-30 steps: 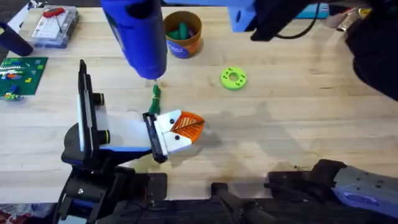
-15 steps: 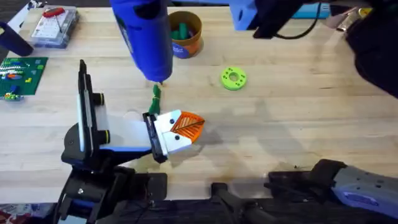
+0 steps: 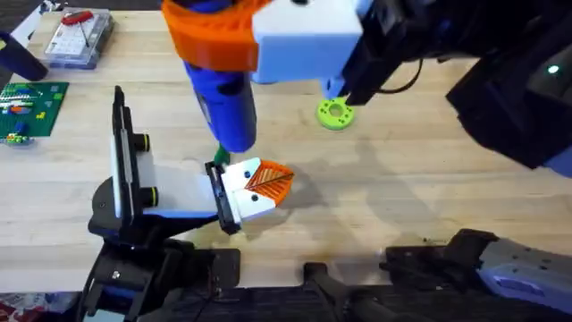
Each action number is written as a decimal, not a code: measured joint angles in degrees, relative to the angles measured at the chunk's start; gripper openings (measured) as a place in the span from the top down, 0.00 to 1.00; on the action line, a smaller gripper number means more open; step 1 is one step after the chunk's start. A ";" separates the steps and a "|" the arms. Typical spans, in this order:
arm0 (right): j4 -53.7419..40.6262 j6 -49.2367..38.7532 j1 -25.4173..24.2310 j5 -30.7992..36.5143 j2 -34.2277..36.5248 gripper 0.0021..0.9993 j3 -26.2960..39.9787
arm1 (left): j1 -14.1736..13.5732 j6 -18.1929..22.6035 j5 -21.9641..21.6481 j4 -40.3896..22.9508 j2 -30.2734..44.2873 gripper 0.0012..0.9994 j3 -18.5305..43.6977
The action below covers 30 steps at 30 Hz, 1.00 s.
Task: Pick up the gripper from the table and insert it into the empty holder that is missing its gripper. Then pick up a screw, insert it into the mounting hole, and use the screwdriver to tighten it. Finally, clean up the table by picking up the vegetable and placing it into the bucket.
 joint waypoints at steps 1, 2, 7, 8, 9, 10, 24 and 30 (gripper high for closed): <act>0.49 0.28 0.00 -0.11 0.00 0.94 -0.53 | 0.00 0.00 0.00 0.00 0.02 0.99 0.00; 0.74 0.44 0.00 -0.17 0.00 0.94 -1.05 | 0.00 0.00 0.00 0.00 0.00 0.99 0.00; 0.68 1.22 0.14 -0.33 0.00 0.94 -2.29 | 0.00 0.00 0.00 0.00 0.00 0.99 0.00; 0.76 1.19 0.31 -0.33 0.00 0.94 -2.37 | 0.00 0.00 0.00 0.00 0.00 0.99 0.00; 0.83 1.18 0.48 -0.33 0.00 0.94 -2.46 | 0.00 0.00 0.00 0.00 0.00 0.99 0.00; 0.91 1.16 0.70 -0.34 -0.02 0.94 -2.60 | 0.00 0.00 0.00 0.00 0.01 0.99 0.00; 0.86 -0.46 2.38 -0.35 0.00 0.94 -6.16 | 0.00 0.00 0.00 0.00 0.00 0.99 0.00; 0.86 -2.72 2.64 -0.35 -0.02 0.94 -6.35 | 0.00 0.00 0.00 0.00 0.00 0.99 0.00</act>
